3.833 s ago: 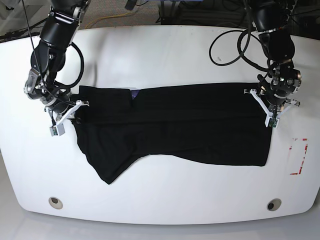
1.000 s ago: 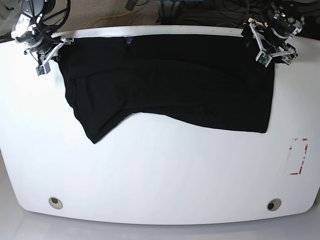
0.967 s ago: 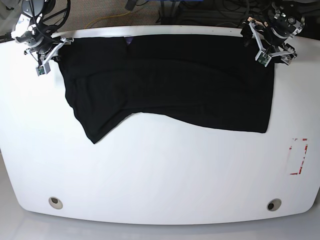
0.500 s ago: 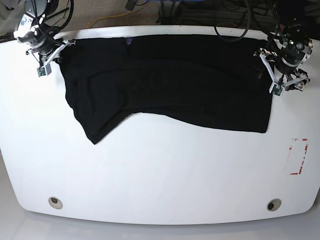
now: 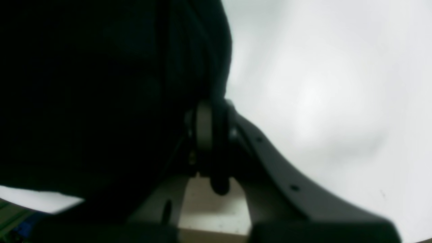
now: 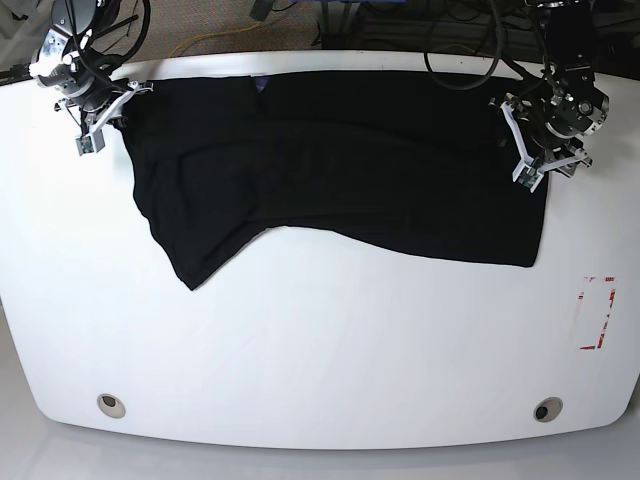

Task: Fold the T-shirt properly
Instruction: 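Pull the shirt edge taut with both grippers to smooth it, then move both grippers to the opposite hem edge of the shirt and grasp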

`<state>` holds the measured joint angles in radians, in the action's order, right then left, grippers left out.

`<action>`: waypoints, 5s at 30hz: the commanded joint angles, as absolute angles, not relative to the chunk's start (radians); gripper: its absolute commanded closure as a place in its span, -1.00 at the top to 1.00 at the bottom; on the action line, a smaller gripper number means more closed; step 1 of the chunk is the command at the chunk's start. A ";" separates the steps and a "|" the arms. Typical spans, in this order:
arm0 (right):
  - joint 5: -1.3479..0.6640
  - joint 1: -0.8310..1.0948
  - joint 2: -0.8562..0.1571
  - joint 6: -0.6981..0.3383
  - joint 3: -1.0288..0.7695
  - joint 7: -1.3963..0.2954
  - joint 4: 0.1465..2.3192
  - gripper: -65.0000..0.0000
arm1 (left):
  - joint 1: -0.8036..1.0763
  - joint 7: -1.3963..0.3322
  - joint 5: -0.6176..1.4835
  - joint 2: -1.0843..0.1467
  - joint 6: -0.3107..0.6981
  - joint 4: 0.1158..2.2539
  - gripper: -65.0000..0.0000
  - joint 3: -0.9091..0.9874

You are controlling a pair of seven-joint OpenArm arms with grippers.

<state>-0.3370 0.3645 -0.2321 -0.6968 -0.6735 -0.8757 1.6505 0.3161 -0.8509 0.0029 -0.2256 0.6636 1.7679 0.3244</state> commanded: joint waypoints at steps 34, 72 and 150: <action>-0.335 0.363 -0.217 -0.698 -0.676 -0.869 1.667 -1.00 | 0.314 -0.851 0.002 -0.239 0.674 1.813 0.46 0.427; -0.340 0.389 -0.159 -0.698 -0.696 -0.871 1.911 0.41 | 0.242 -0.852 0.002 -0.202 0.698 1.948 0.47 0.541; -0.329 -0.595 -0.338 -0.630 -0.033 -0.466 0.638 -0.91 | -0.214 -0.857 -0.087 -0.189 0.512 1.469 0.91 0.496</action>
<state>-0.3180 -0.5621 -0.3252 -0.6266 -0.0311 -0.4786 0.6209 -0.1600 -0.8749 -0.0975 -0.1490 0.5274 1.5021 0.4984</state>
